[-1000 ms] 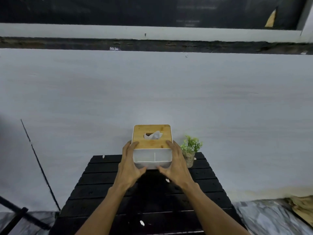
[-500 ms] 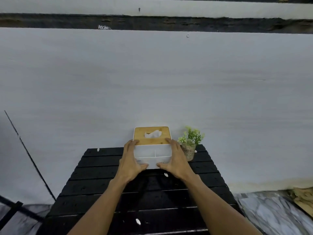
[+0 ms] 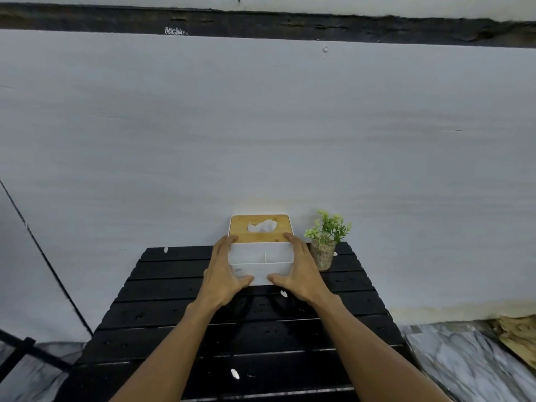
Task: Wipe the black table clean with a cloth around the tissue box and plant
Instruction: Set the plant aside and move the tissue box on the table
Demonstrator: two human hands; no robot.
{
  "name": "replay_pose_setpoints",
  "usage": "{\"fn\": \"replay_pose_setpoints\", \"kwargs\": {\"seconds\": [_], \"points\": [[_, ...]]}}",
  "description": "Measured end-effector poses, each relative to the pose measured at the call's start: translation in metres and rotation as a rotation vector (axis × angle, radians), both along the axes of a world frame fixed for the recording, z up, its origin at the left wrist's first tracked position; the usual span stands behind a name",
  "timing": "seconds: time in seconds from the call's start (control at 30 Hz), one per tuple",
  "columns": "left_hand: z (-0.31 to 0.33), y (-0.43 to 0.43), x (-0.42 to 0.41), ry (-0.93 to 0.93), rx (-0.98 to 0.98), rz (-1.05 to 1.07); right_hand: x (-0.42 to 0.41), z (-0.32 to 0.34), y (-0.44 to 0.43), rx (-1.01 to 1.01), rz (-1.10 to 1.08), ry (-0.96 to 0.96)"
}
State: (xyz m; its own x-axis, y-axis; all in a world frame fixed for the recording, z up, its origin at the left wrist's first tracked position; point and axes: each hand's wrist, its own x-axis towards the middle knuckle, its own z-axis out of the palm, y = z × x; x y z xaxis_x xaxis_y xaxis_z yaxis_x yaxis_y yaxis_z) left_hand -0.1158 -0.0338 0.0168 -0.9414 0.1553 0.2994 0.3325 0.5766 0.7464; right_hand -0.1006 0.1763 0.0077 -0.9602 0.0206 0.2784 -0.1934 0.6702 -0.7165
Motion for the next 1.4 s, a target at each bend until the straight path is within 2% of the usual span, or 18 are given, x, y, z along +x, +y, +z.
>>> {"fn": "replay_pose_setpoints", "kwargs": {"seconds": [0.17,0.37,0.63,0.77,0.87,1.07,1.23,1.4], "points": [[0.008,-0.004,0.010,-0.032,0.047,0.014,0.011,0.004,-0.004,0.037,-0.002,-0.035],[0.011,-0.019,0.062,-0.045,-0.076,0.094,0.062,0.014,-0.011,0.067,-0.015,-0.054],[0.022,-0.036,0.174,-0.005,-0.223,0.044,0.171,0.043,-0.008,0.167,-0.029,-0.072],[0.024,-0.041,0.232,0.012,-0.253,0.012,0.240,0.037,0.006,0.243,-0.117,-0.080],[0.021,-0.047,0.270,0.059,-0.331,0.007,0.297,0.017,0.027,0.373,-0.239,-0.071],[-0.005,-0.063,0.313,-0.009,-0.412,0.020,0.398,-0.032,0.056,0.587,-0.263,-0.355],[-0.020,-0.073,0.320,-0.044,-0.401,0.007,0.403,-0.038,0.051,0.624,-0.294,-0.421],[-0.021,-0.086,0.311,0.013,-0.365,-0.001,0.375,-0.032,0.042,0.625,-0.335,-0.466]]}}
